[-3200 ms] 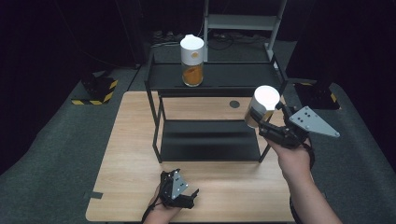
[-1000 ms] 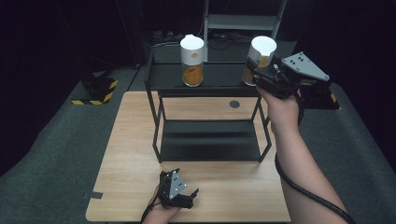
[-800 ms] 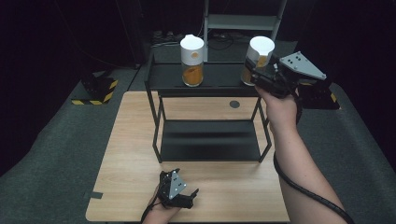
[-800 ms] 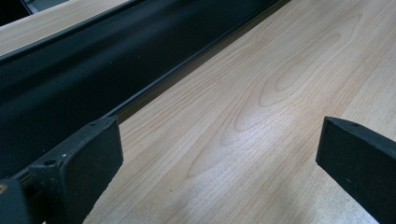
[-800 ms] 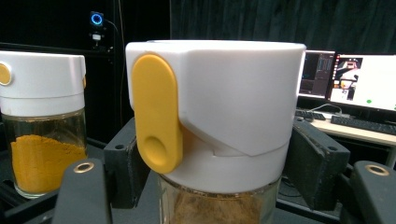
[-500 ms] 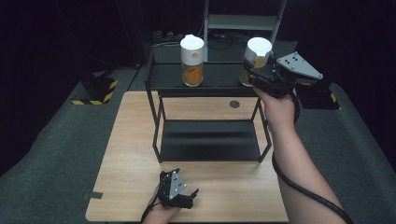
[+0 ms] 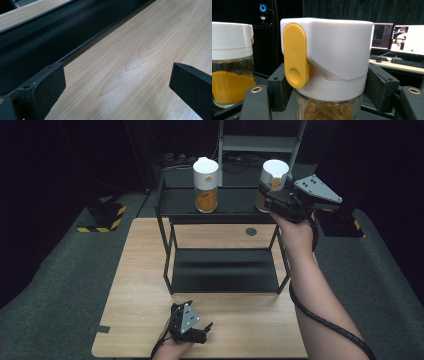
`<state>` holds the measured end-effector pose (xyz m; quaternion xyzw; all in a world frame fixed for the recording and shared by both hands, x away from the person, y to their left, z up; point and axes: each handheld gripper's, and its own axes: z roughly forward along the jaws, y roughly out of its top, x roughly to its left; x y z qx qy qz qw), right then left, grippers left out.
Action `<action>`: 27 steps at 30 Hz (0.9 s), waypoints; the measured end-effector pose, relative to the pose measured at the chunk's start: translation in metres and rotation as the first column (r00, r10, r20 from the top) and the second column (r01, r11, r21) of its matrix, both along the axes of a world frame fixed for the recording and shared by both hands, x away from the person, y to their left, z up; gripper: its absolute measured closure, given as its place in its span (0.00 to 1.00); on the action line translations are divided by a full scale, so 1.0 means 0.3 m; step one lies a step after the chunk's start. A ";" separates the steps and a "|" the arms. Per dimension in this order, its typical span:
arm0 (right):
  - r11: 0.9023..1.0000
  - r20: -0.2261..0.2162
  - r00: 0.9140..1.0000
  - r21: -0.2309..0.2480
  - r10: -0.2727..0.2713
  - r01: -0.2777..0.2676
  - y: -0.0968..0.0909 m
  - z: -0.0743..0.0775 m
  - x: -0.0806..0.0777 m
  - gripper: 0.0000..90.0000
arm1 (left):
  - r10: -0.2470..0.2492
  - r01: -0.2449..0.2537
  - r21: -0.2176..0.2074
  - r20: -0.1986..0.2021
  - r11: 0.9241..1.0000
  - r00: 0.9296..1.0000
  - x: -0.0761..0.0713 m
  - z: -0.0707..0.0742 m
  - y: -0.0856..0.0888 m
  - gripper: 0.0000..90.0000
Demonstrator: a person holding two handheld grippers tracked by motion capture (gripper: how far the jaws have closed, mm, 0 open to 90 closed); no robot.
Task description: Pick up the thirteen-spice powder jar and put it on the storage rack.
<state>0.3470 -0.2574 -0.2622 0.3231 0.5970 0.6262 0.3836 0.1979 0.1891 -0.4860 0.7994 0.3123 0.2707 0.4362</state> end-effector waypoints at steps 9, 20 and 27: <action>1.000 -0.004 1.000 0.008 0.008 -0.008 -0.005 -0.003 0.017 0.32 | -0.003 0.003 -0.005 -0.002 1.000 1.000 0.002 0.000 0.005 0.01; 1.000 -0.005 1.000 0.012 0.010 -0.010 0.003 -0.005 -0.009 0.01 | -0.008 0.008 -0.006 0.001 1.000 1.000 0.001 -0.002 0.006 0.01; 1.000 0.000 1.000 0.006 0.025 -0.025 -0.008 -0.015 -0.045 0.00 | -0.009 0.009 -0.001 0.006 1.000 1.000 -0.002 -0.003 0.003 0.01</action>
